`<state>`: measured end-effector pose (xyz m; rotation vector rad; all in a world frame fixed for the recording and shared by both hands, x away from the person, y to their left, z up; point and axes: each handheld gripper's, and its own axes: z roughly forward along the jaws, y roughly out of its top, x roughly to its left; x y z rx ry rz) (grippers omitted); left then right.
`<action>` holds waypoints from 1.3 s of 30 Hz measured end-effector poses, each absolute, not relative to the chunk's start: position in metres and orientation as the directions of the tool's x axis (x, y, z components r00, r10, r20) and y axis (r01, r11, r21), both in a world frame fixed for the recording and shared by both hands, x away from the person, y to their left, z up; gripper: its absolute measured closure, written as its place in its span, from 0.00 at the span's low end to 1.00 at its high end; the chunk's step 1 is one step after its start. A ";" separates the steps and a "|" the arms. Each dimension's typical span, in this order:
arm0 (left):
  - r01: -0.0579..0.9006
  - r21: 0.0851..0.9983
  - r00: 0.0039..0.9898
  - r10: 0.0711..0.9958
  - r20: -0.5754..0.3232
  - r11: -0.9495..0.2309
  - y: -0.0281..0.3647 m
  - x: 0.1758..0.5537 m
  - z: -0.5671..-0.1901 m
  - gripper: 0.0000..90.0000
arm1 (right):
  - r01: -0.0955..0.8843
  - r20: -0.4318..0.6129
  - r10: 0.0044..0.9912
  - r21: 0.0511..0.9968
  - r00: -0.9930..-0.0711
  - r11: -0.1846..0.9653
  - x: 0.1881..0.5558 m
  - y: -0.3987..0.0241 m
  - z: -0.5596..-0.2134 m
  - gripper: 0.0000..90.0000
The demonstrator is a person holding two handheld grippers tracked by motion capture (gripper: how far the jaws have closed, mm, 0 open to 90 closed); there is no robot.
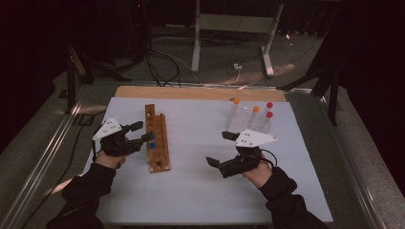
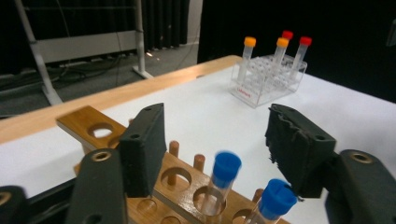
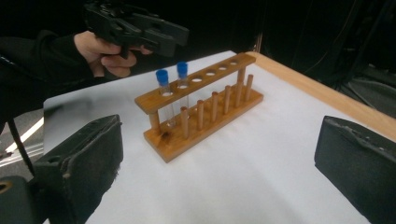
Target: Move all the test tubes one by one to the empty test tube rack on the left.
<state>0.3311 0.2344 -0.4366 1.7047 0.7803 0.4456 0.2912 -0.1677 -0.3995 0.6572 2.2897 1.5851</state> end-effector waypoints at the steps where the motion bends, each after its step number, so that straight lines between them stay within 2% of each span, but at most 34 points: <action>1: 0.273 0.954 0.706 0.699 -0.112 -0.123 0.235 0.330 -0.434 0.31 | 0.197 0.022 0.514 0.937 -0.857 0.289 0.291 -0.170 -0.399 0.01; 7: 0.273 0.955 0.733 0.668 -0.129 -0.114 0.241 0.319 -0.425 0.10 | 0.162 -0.009 0.527 0.947 -0.850 0.278 0.293 -0.182 -0.391 0.01; 11: 0.250 0.962 0.749 0.652 -0.121 -0.109 0.245 0.310 -0.425 0.03 | 0.159 -0.022 0.560 0.949 -0.828 0.273 0.297 -0.197 -0.386 0.01; 19: 0.251 0.962 0.748 0.652 -0.125 -0.104 0.250 0.297 -0.432 0.02 | 0.236 -0.005 0.702 0.940 -0.712 0.246 0.318 -0.247 -0.386 0.04; 29: 0.247 0.964 0.746 0.654 -0.125 -0.098 0.254 0.295 -0.435 0.02 | 0.290 -0.070 0.867 0.926 -0.494 0.240 0.351 -0.300 -0.413 0.08; 31: 0.243 0.965 0.749 0.651 -0.122 -0.097 0.253 0.294 -0.435 0.02 | 0.314 -0.068 0.886 0.920 -0.458 0.233 0.358 -0.307 -0.421 0.16; 34: 0.238 0.966 0.753 0.648 -0.119 -0.100 0.253 0.294 -0.435 0.02 | 0.357 -0.043 0.898 0.909 -0.438 0.217 0.369 -0.315 -0.434 0.18; 39: 0.239 0.965 0.757 0.643 -0.116 -0.107 0.252 0.294 -0.436 0.02 | 0.390 -0.061 0.918 0.893 -0.393 0.226 0.383 -0.318 -0.453 0.31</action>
